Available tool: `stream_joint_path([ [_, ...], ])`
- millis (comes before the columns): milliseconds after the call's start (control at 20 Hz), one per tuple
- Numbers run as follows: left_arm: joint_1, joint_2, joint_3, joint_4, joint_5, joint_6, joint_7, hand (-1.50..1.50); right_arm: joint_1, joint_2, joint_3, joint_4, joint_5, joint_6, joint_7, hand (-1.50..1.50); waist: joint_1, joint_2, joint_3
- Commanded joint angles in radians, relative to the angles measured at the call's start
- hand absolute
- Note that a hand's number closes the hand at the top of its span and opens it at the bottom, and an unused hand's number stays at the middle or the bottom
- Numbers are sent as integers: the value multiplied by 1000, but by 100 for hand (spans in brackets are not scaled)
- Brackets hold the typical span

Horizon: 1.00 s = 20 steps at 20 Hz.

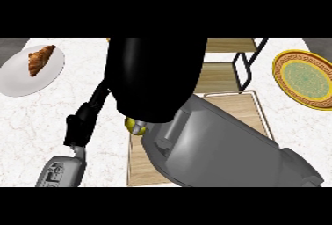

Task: Pick the lemon from the tray and place it in the tiered shelf

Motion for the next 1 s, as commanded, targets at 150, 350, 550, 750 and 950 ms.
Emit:
stream_joint_path([
  [150,-27,-22,-20,-22,-25,25,50,0,-152,13,-116,75,49,127,194,150,1,4,1],
  [350,12,-5,3,-1,-15,17,-18,0,-133,13,-181,75,84,169,118,150,-8,6,1],
  [550,-1,11,14,-15,12,-18,7,0,-171,3,-222,168,140,187,30,150,-5,9,1],
  [750,-13,-22,11,33,-7,17,-23,0,-123,13,-201,170,174,133,-5,150,-4,11,1],
  [950,20,-19,-7,-10,-24,20,-16,0,-138,-21,-285,336,228,53,-123,150,7,14,1],
])
